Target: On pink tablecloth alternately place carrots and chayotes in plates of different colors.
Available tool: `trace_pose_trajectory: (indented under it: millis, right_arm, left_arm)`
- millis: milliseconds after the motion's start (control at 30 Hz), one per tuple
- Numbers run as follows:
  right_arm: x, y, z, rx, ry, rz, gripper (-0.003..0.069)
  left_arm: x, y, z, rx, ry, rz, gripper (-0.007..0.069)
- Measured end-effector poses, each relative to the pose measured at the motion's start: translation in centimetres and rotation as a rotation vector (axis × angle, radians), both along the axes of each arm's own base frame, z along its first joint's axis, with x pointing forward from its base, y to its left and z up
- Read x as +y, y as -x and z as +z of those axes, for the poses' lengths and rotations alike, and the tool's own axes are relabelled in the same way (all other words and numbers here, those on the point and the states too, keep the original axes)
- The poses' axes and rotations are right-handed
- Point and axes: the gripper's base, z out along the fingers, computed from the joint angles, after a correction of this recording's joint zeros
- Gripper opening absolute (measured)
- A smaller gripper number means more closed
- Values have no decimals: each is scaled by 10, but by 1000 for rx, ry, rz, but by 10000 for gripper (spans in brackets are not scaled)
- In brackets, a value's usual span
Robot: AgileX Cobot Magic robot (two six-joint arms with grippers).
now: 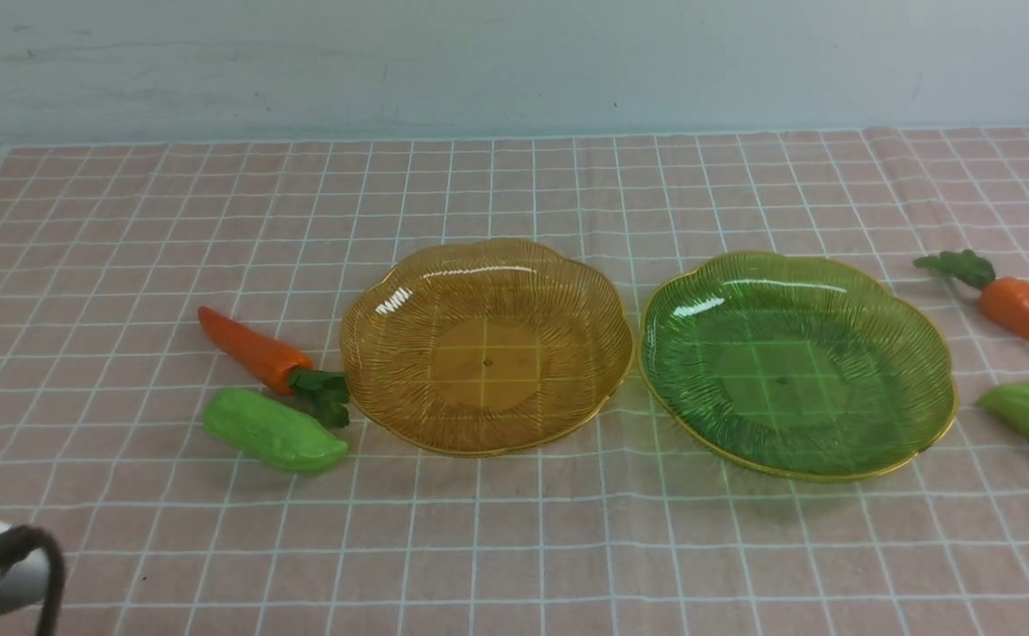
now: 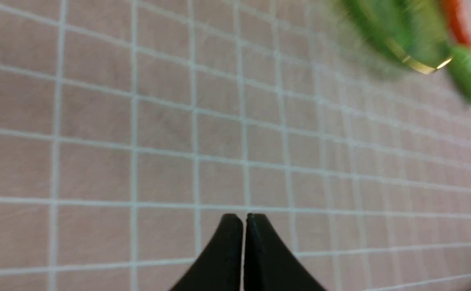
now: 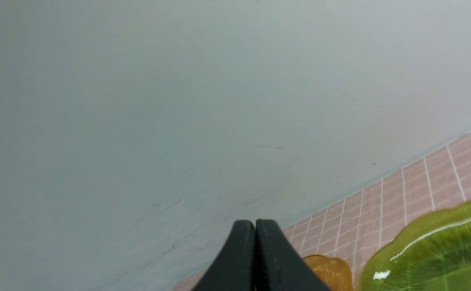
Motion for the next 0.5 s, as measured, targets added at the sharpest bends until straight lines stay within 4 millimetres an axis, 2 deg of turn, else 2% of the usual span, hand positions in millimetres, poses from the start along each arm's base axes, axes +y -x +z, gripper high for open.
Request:
trace_pose_trajectory:
  millis: [100, 133, 167, 300, 367, 500]
  right_arm:
    - [3, -17, 18, 159, 171, 25, -12]
    - [2, -37, 19, 298, 299, 14, -13]
    - [1, -45, 18, 354, 355, 2, -11]
    - [-15, -101, -4, 687, 674, -131, 10]
    - [-18, -114, -8, 746, 732, -161, 29]
    - [-23, -157, -29, 904, 891, -205, 139]
  left_arm:
    - [4, -17, 10, 69, -131, -26, -3]
    - [6, -28, 14, 88, -188, -29, -3]
    - [7, -33, 16, 96, -218, -30, -1]
    - [13, -50, 17, 121, -330, -34, 29]
    - [14, -52, 16, 126, -357, -34, 53]
    - [16, -53, 16, 122, -387, -34, 127]
